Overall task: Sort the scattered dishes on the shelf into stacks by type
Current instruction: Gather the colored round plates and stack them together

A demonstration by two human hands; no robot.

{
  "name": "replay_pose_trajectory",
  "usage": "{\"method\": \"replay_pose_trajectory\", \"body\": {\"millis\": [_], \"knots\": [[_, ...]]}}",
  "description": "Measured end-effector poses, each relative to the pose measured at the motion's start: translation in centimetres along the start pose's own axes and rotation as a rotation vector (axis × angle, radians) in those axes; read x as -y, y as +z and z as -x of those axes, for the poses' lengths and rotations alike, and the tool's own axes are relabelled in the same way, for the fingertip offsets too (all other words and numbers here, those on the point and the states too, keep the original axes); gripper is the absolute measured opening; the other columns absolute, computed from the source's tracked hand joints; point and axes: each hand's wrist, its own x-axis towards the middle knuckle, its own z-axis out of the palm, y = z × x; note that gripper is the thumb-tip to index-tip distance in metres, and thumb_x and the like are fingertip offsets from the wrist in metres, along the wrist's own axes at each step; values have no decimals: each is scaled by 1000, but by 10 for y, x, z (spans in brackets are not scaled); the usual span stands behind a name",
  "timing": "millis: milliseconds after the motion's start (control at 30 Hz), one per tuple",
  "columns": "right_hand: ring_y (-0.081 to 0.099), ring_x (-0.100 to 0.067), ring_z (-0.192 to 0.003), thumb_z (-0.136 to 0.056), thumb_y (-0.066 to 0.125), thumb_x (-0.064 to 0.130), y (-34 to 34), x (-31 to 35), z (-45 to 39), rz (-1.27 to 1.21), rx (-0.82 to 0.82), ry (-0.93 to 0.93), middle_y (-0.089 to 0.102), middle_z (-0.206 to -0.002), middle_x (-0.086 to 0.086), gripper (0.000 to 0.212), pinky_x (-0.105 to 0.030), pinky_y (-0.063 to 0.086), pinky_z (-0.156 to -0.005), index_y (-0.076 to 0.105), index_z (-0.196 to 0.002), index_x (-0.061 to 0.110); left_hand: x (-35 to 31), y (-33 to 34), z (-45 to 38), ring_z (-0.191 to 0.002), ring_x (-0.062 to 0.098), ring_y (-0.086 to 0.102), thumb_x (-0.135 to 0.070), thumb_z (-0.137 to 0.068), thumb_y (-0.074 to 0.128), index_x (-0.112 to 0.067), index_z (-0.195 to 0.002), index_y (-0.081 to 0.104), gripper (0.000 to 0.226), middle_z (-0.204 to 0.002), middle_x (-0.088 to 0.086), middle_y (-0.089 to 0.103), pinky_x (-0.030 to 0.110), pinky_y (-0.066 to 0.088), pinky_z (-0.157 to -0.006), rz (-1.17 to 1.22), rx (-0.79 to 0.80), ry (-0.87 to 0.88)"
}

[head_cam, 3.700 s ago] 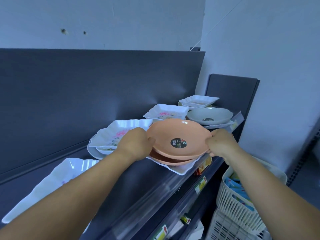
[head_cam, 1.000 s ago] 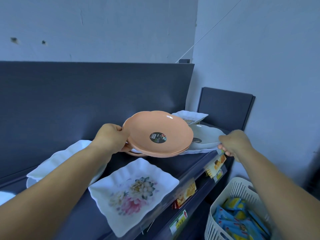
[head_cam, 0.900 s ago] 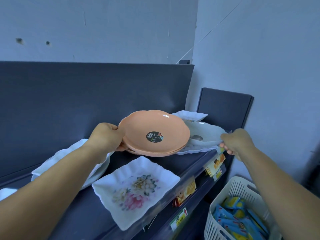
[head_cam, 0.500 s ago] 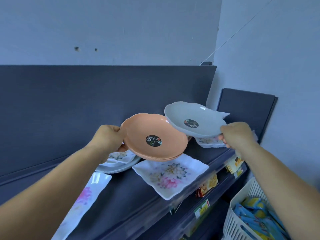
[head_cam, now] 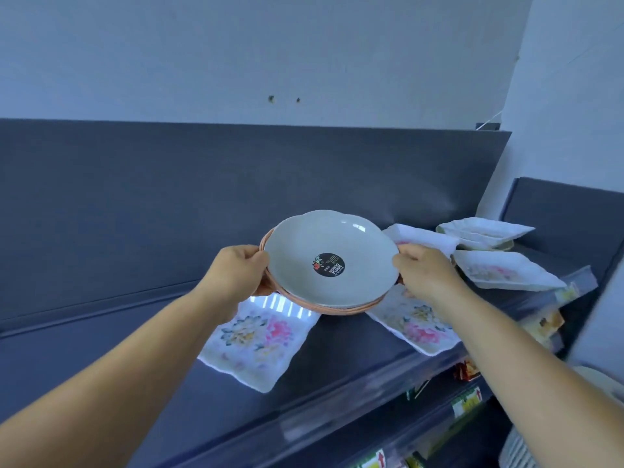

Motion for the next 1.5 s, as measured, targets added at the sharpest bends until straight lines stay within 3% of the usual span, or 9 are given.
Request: {"method": "replay_pose_trajectory", "body": {"millis": [67,233,400,533,667,900,1167,1300,1500], "knots": [[65,-29,-80,-94,39,10,16,7,5,-124,65,36,67,-94,-20,33,-38,59,-75,65,-114,6,7,-15,5,-69,26,63,-3,-91,42,10,-103,66,30,-82,19,66,27,59,-66,33,-15,1],[66,-22,-73,-97,36,1,52,23,13,-386,231,67,68,-98,-12,32,-25,56,-47,65,-107,8,26,-49,17,-80,25,68,-10,-96,43,-3,-104,70,30,-99,23,73,28,59,-72,107,-63,-28],[69,-24,-85,-96,46,6,85,39,9,-430,384,90,71,-107,-13,24,-32,58,-69,68,-102,12,36,-83,32,-78,18,72,-13,-99,37,-8,-107,71,35,-97,11,76,22,61,-70,127,-145,-51],[67,-22,-82,-95,52,7,112,58,10,-419,507,59,71,-101,-11,21,-32,56,-73,66,-110,11,41,-114,47,-94,31,72,-20,-94,36,-11,-98,72,37,-102,15,74,39,56,-92,22,-279,-97],[64,-20,-75,-93,56,6,141,79,17,-407,597,14,70,-97,-9,23,-27,52,-62,64,-114,11,44,-146,68,-66,24,53,-24,-89,36,2,-83,56,33,-71,9,60,28,43,-72,-105,-421,-154],[67,-20,-71,-94,54,3,197,114,58,-472,765,-45,71,-94,-7,24,-25,54,-57,64,-115,11,57,-197,127,-63,22,45,-15,-84,41,4,-84,62,28,-63,5,58,35,43,-65,-136,-696,-216],[67,-22,-83,-92,60,9,257,167,131,-462,898,-134,72,-103,-9,22,-29,55,-70,67,-112,14,76,-272,202,-64,22,58,-16,-89,49,-24,-78,72,26,-70,5,65,44,57,-84,-92,-924,-210],[65,-22,-79,-93,59,9,294,193,178,-461,948,-154,72,-99,-10,20,-31,56,-72,67,-110,16,88,-321,240,-55,21,47,-7,-87,45,-7,-83,73,28,-59,5,55,30,49,-66,-108,-957,-220],[65,-19,-71,-92,58,6,352,235,257,-448,991,-171,72,-88,-6,18,-29,55,-68,67,-101,18,111,-408,294,-60,22,44,-3,-83,43,7,-85,68,27,-64,12,53,32,40,-67,-139,-1003,-224]]}}
